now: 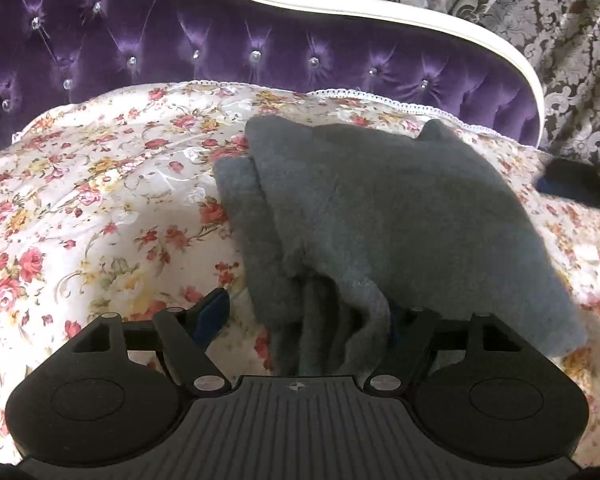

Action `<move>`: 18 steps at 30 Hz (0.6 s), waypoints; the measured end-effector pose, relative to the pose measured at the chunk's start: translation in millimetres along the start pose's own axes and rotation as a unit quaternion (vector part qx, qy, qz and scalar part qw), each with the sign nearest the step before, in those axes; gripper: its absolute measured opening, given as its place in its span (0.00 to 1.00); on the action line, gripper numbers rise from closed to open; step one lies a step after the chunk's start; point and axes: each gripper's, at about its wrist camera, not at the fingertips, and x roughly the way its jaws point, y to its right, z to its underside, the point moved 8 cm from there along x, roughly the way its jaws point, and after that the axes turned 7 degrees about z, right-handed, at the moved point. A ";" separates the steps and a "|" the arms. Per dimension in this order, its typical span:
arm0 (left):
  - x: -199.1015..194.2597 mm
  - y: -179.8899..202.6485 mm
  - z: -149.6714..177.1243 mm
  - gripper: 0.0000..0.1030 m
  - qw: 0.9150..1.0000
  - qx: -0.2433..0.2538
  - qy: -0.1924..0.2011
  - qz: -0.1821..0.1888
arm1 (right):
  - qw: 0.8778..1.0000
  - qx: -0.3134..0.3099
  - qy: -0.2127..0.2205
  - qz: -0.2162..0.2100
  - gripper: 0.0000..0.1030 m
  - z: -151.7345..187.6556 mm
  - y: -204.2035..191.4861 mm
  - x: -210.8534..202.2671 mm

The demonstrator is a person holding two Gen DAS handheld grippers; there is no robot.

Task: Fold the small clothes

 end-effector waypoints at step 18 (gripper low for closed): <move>-8.2 -0.6 6.9 0.74 0.999 -0.043 0.014 0.011 | 0.995 -0.014 -0.100 -0.003 0.87 -11.5 7.0 109.4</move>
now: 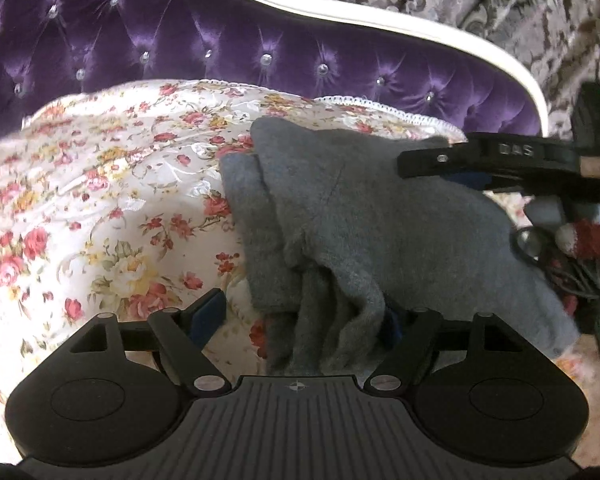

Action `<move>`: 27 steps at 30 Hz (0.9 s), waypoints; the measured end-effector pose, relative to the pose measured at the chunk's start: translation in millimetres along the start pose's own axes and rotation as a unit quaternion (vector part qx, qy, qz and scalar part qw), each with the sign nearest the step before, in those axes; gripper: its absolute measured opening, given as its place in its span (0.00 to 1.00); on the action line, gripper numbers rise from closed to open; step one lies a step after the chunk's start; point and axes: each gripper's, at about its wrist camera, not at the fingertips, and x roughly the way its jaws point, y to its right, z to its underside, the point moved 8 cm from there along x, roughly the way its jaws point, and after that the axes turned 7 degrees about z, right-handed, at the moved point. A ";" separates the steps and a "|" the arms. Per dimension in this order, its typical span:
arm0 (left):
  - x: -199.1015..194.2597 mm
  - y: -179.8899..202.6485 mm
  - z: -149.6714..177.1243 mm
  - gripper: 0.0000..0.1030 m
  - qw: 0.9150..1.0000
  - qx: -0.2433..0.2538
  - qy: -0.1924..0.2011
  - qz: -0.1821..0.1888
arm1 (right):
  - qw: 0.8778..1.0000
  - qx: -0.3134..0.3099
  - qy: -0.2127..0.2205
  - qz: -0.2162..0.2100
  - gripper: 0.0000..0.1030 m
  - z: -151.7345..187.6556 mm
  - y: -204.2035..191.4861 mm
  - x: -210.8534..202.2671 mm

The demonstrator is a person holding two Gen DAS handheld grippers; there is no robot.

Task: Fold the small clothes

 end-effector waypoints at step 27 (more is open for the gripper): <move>29.5 8.2 -20.6 0.93 0.976 -0.154 -0.032 0.153 | 0.976 0.178 -0.001 -0.128 1.00 15.1 35.6 -17.8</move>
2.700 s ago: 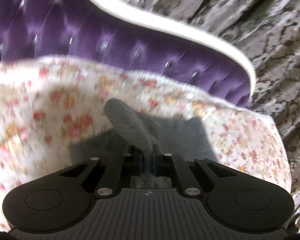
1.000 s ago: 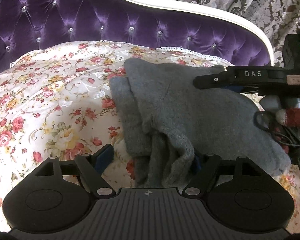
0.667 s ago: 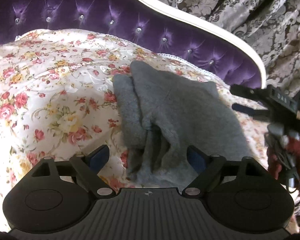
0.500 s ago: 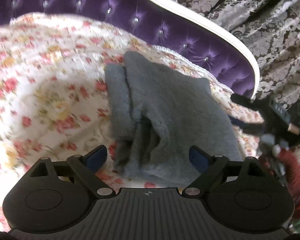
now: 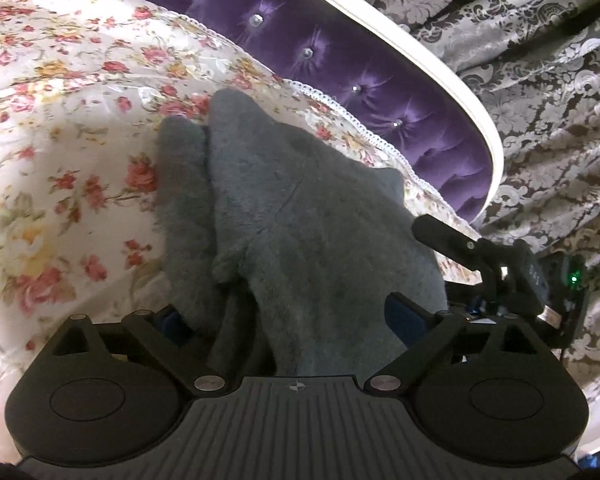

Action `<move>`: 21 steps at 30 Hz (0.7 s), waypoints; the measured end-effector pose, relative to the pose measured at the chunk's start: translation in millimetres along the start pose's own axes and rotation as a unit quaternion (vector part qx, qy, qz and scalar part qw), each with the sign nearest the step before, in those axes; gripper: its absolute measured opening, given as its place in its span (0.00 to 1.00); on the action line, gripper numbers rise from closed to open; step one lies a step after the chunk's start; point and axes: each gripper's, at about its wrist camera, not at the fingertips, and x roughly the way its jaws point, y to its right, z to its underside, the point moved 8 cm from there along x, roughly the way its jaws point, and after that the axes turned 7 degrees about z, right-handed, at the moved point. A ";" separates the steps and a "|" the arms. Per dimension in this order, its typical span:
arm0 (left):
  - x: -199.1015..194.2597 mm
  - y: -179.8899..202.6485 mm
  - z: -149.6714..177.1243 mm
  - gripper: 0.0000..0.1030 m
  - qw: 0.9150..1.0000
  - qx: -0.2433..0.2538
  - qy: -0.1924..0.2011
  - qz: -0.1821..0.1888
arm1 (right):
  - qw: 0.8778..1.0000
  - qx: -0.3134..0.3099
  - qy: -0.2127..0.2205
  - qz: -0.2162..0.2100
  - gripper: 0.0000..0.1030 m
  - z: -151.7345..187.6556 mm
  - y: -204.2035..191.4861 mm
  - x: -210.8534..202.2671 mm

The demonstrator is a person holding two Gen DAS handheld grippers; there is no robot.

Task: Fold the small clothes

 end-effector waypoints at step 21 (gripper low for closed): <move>-86.0 105.0 140.8 0.26 0.990 -0.017 -0.079 0.115 | 0.990 -0.059 -0.032 0.127 0.46 95.4 -45.4 -153.4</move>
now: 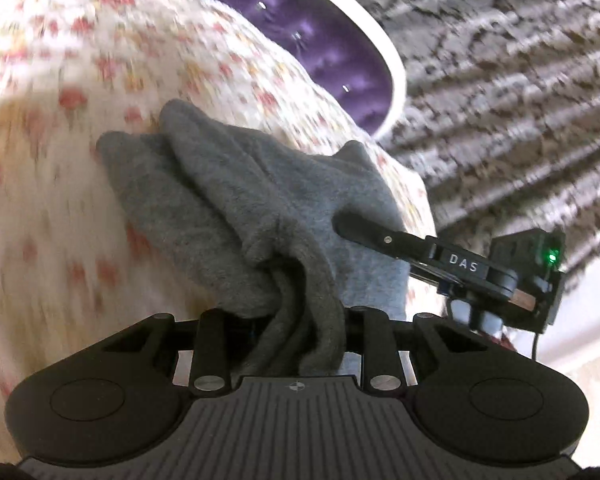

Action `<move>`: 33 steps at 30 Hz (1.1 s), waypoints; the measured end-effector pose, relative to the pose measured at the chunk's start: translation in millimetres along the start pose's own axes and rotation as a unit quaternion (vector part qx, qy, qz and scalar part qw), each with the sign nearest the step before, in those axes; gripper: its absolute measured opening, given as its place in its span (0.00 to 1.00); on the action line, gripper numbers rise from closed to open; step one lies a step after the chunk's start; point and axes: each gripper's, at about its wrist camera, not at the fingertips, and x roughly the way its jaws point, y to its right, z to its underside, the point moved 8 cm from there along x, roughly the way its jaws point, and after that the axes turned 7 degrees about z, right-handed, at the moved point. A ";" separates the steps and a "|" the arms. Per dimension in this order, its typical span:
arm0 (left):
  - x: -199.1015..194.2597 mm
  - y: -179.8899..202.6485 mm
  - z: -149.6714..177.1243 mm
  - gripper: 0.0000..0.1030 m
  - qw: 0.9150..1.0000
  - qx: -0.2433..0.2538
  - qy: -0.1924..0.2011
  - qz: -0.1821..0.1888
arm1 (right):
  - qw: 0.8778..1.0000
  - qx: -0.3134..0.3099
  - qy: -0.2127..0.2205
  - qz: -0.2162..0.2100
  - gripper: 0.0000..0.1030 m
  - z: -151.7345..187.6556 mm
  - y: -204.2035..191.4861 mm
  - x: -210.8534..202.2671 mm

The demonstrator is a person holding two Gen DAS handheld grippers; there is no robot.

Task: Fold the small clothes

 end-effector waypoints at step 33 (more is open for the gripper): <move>-14.2 -7.5 24.4 0.67 0.983 0.054 0.097 -0.148 | 0.969 -0.125 0.193 0.092 0.75 119.8 -29.7 -112.1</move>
